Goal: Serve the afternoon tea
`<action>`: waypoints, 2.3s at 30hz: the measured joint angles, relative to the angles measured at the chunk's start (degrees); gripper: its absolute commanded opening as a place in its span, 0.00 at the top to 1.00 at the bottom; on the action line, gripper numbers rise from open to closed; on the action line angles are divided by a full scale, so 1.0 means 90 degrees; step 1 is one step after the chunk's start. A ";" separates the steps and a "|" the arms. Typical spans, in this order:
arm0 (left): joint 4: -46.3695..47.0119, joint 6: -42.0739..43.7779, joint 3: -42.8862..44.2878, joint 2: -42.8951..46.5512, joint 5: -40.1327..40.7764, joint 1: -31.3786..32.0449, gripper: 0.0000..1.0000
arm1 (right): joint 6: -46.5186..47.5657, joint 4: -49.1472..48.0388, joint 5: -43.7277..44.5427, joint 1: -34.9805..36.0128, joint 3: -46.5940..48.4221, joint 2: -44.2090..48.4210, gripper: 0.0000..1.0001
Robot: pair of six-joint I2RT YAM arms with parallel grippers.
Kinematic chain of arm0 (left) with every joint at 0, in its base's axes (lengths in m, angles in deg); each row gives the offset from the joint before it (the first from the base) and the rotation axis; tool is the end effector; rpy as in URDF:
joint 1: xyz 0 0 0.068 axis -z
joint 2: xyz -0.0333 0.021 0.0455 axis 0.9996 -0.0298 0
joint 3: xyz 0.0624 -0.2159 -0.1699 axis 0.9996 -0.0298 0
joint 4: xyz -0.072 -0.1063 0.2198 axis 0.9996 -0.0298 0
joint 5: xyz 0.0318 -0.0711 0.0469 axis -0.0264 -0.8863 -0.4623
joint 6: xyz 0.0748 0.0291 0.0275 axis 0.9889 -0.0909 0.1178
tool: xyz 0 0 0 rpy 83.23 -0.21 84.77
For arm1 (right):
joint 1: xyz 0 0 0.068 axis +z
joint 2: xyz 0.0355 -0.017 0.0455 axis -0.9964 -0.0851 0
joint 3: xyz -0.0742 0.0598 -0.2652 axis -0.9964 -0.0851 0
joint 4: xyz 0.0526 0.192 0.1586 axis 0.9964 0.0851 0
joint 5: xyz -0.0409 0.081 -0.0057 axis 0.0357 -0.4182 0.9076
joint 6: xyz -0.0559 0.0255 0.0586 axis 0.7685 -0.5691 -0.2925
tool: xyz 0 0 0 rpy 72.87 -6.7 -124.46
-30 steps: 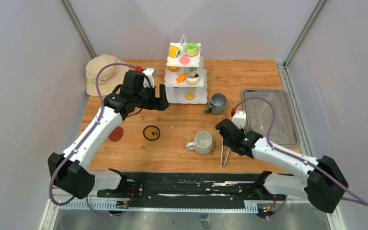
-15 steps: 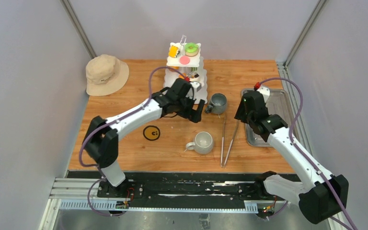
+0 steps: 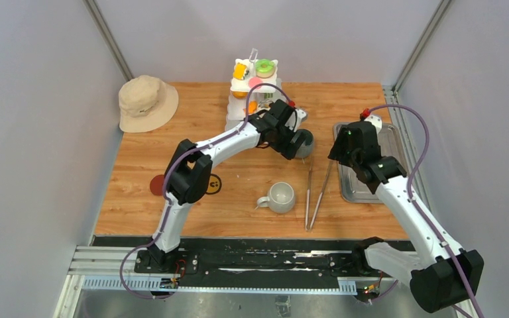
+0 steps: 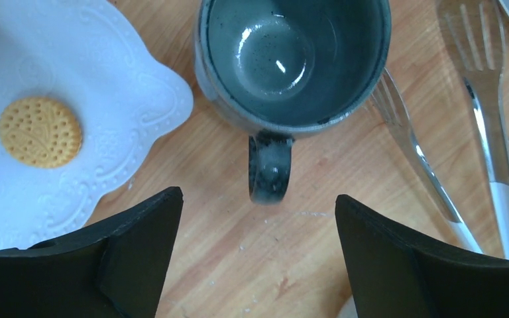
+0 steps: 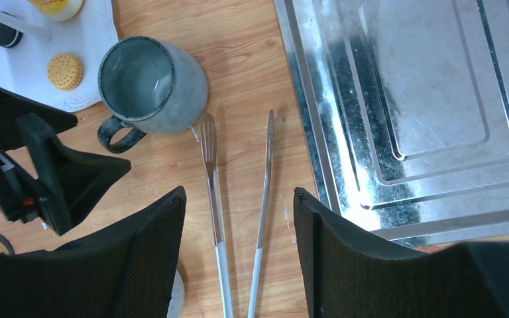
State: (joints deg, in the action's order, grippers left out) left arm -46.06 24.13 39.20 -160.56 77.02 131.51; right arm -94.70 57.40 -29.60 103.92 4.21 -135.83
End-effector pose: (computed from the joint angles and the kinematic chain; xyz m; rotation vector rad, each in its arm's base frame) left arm 0.3631 -0.3508 0.2097 0.8891 2.3306 -0.4672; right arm 0.2397 0.0595 0.3028 0.3710 2.1088 0.1940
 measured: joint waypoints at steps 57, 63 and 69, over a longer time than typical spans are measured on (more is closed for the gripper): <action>-0.1649 -0.3546 -0.7070 0.7720 0.3762 -0.2718 1.00 | 0.0306 -0.0534 -0.1836 -0.0636 -0.0478 0.0024 0.46; -0.1365 -0.3543 -0.7431 0.7589 0.3757 -0.3344 1.00 | 0.0296 -0.0588 -0.2042 -0.0636 -0.0544 0.0022 0.46; -0.0894 -0.3502 -0.7669 0.7419 0.3638 -0.3776 1.00 | 0.0299 -0.0600 -0.2176 -0.0636 -0.0590 -0.0027 0.46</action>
State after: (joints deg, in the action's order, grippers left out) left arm -54.11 -7.39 -29.82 -93.79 109.76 97.53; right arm -92.01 52.00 -49.19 98.20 -1.10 -136.07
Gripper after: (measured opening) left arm 0.232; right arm 0.538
